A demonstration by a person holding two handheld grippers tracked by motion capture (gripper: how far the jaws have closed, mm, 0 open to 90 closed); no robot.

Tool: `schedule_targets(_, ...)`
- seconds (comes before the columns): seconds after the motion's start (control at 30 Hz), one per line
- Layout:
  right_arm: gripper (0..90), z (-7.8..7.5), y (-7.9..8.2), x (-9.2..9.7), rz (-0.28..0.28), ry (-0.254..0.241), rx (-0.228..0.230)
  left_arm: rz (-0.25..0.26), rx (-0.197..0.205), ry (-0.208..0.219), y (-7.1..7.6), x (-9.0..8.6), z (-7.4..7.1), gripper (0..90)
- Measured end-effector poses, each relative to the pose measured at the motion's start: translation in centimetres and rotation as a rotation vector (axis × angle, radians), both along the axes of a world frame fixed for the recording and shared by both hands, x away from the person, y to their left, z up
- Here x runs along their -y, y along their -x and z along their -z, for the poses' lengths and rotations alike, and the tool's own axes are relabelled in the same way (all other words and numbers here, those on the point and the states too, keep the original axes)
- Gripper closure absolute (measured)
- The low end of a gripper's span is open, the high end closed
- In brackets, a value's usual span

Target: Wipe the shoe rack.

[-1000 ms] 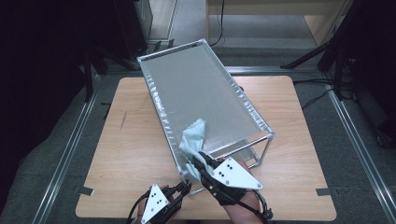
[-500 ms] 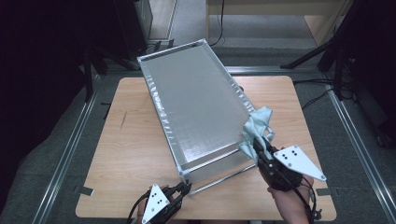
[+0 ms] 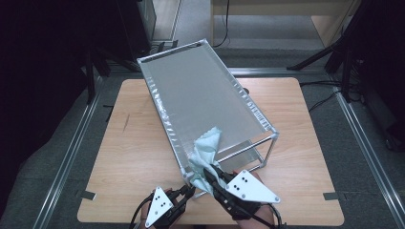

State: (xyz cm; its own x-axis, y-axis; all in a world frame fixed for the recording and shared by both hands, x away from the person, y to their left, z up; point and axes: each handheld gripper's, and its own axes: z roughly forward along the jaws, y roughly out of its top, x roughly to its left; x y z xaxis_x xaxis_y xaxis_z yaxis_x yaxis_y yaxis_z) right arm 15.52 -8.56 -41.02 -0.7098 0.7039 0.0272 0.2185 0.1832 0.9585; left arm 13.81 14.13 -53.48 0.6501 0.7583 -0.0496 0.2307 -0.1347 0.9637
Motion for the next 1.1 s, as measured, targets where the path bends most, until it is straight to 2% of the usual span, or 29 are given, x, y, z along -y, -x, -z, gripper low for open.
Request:
schedule_targets(0.13, 79.5, -0.1, -1.3, 2.6, 0.072, -0.013, -0.012, 0.005, -0.001, -0.001, 0.0, -0.2, 0.0, 81.6)
schedule_targets(0.23, 79.4, -0.1, -2.3, 5.6, 0.187, 0.008, 0.008, 0.009, -0.002, -0.003, -0.1, -0.2, 0.0, 81.6)
schedule_targets(0.3, 79.5, -0.1, -3.1, 7.5, 0.267, -0.001, 0.005, 0.01, -0.004, -0.001, -0.1, -0.2, 0.0, 81.6)
schedule_targets(0.43, 79.5, 0.2, -3.9, 10.3, 0.357, -0.031, -0.019, 0.02, -0.003, 0.0, -0.1, -0.2, 0.0, 81.6)
schedule_targets(0.53, 79.5, 0.4, -4.2, 10.9, 0.399, -0.007, -0.008, 0.02, -0.007, 0.003, -0.1, -0.3, 0.0, 81.6)
schedule_targets(0.6, 79.8, 0.3, -4.2, 10.8, 0.403, -0.014, -0.019, 0.019, -0.012, 0.007, -0.1, -0.3, 0.0, 81.5)
schedule_targets(0.7, 80.1, 0.4, -3.7, 9.5, 0.359, -0.01, -0.025, 0.016, -0.019, 0.015, -0.1, -0.3, 0.0, 81.4)
schedule_targets(0.83, 80.2, 0.5, -2.4, 6.1, 0.215, 0.004, -0.023, 0.012, -0.02, 0.005, -0.1, -0.3, -0.1, 81.4)
schedule_targets(0.9, 80.2, 0.4, -1.8, 4.6, 0.139, -0.011, -0.041, 0.012, -0.022, 0.009, -0.1, -0.3, -0.1, 81.3)
schedule_targets(1.0, 80.1, 0.6, -0.7, 2.3, 0.04, -0.001, -0.044, 0.009, -0.023, 0.024, -0.1, -0.2, 0.0, 81.2)
schedule_targets(1.03, 80.0, 0.8, -0.3, 1.2, -0.01, 0.007, -0.041, 0.009, -0.022, 0.024, -0.1, -0.3, 0.0, 81.1)
schedule_targets(1.1, 79.8, 1.1, 0.2, 0.0, -0.054, 0.035, -0.037, 0.012, -0.019, 0.018, -0.2, -0.3, 0.0, 81.2)
